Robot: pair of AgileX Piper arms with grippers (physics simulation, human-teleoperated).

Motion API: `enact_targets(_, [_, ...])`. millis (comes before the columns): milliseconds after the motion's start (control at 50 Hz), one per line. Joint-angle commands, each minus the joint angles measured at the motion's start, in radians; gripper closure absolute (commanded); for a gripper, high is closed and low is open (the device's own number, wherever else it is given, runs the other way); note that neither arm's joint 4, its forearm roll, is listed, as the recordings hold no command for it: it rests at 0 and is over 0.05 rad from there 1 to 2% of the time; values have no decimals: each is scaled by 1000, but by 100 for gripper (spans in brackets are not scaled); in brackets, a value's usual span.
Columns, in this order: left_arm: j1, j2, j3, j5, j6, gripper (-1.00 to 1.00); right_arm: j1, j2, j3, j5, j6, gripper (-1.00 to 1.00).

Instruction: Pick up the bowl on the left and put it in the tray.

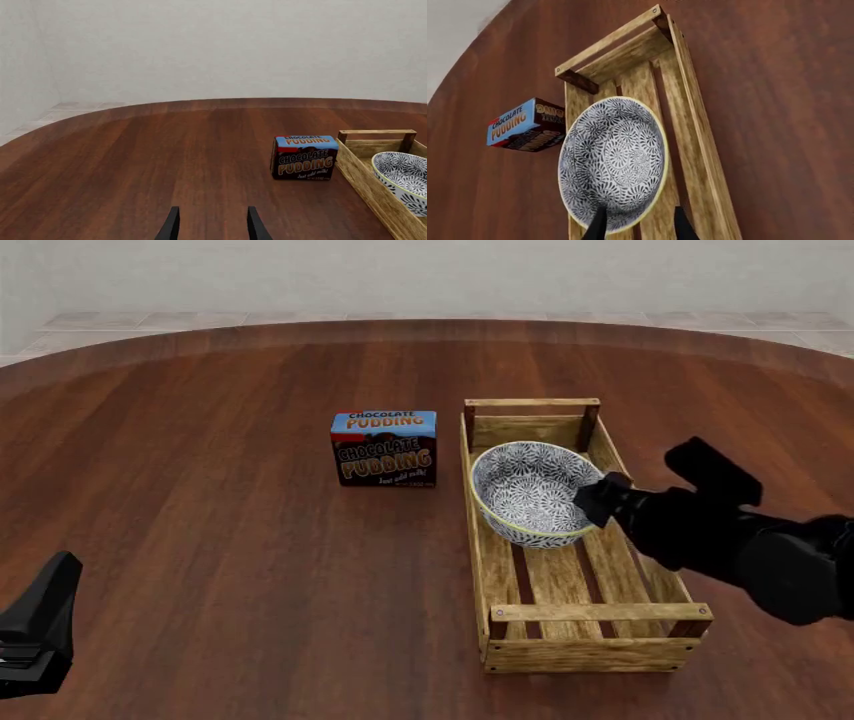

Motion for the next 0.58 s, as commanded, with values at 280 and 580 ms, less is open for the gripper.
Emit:
enact_targets(280, [0, 0, 0, 0, 0, -100, 41, -170, 45, 76, -11, -100])
enact_targets(580, [0, 0, 0, 0, 0, -100, 70, -268, 64, 125, -21, -100])
